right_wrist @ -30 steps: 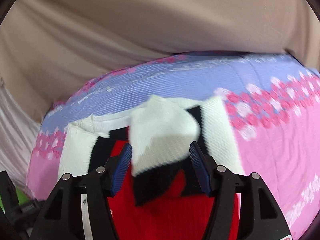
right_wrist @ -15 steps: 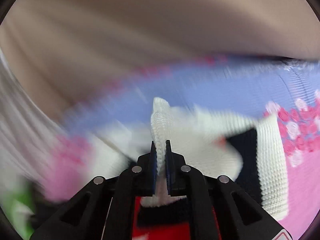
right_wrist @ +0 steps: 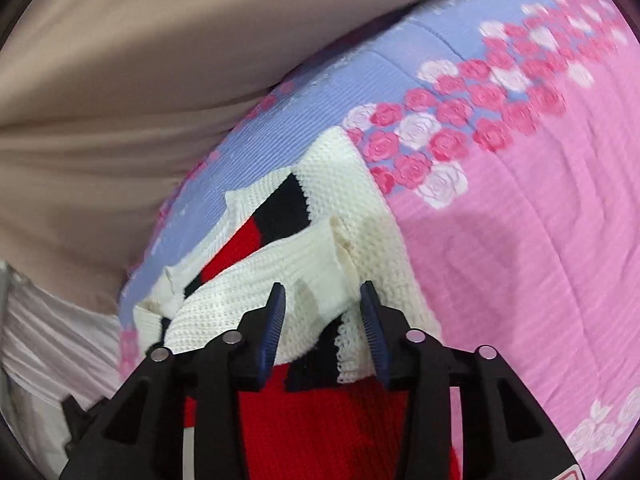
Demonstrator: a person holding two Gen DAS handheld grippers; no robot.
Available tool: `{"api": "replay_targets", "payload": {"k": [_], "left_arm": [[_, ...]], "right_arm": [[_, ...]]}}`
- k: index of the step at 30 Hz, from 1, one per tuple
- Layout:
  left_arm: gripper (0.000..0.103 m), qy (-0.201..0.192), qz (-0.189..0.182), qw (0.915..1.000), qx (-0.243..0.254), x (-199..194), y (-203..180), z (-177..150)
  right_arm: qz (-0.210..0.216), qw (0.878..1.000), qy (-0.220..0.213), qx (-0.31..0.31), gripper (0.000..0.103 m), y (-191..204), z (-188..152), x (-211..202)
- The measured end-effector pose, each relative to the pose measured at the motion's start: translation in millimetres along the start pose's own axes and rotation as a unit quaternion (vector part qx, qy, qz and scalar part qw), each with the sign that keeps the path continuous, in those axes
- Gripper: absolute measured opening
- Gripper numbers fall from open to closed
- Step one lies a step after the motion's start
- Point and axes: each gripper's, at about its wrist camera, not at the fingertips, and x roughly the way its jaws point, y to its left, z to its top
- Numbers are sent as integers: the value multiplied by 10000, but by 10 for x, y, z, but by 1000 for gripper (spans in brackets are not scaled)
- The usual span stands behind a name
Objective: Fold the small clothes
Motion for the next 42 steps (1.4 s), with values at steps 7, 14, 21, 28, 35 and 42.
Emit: {"api": "replay_targets", "payload": {"k": [7,14,21,28,35,42], "left_arm": [[12,-401,-244,9989,-38,-216,18,206],[13,-253,89,9994,-215,-23,146,225],[21,-257,40,9996,-62,-32,159,102],[21,-134,-62,9998,-107,9,107,104],[9,-1164,-498,9920,-21,-452,59,185],[9,-829,186,9962,200,-10,229,-29]], "right_arm": [[807,9964,-61,-257,6,441,278,-205],[-590,9955,-689,288,18,128,722,-428],[-45,9988,-13,480,48,10,-43,-283],[-38,9979,451,461,46,281,-147,345],[1684,9826,-782,-47,6,878,173,-496],[60,9999,139,-23,6,85,62,145]]}}
